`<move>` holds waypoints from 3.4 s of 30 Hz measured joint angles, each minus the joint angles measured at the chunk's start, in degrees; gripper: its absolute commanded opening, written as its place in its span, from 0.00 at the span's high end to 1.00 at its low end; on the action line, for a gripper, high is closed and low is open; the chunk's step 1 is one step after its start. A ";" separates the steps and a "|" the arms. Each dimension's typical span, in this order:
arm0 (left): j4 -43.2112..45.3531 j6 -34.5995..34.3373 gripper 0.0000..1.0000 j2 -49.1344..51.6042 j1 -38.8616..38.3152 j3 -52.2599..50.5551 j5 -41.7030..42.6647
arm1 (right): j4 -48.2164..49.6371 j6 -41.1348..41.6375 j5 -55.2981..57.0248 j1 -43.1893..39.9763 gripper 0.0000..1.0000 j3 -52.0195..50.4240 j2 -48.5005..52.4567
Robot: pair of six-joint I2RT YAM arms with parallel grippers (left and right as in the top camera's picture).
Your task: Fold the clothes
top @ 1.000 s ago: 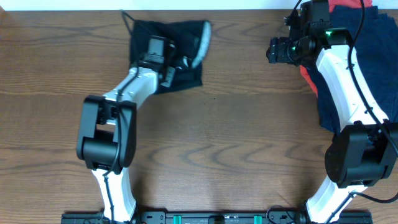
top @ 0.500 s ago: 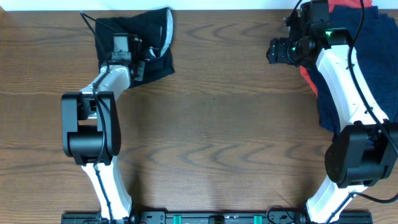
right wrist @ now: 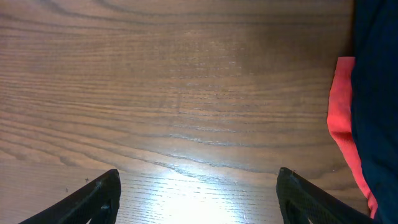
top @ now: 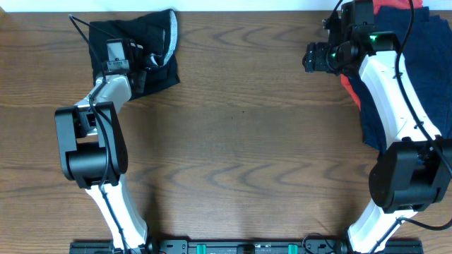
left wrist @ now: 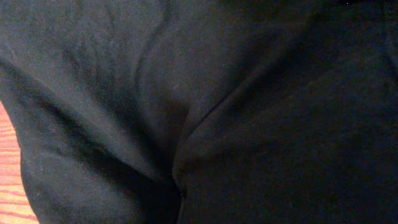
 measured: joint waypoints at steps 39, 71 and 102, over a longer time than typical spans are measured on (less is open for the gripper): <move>-18.60 -2.95 0.02 -22.08 -1.14 -0.90 -7.54 | 0.74 -1.25 0.04 0.00 0.01 0.00 0.00; -27.17 -21.27 0.02 -36.98 -4.61 -0.90 0.13 | -0.17 -8.00 -0.09 3.76 0.01 4.46 -28.87; -27.28 -21.44 0.02 -36.98 -4.61 -0.90 0.15 | 38.14 -11.17 7.78 -0.09 0.01 -53.07 -61.20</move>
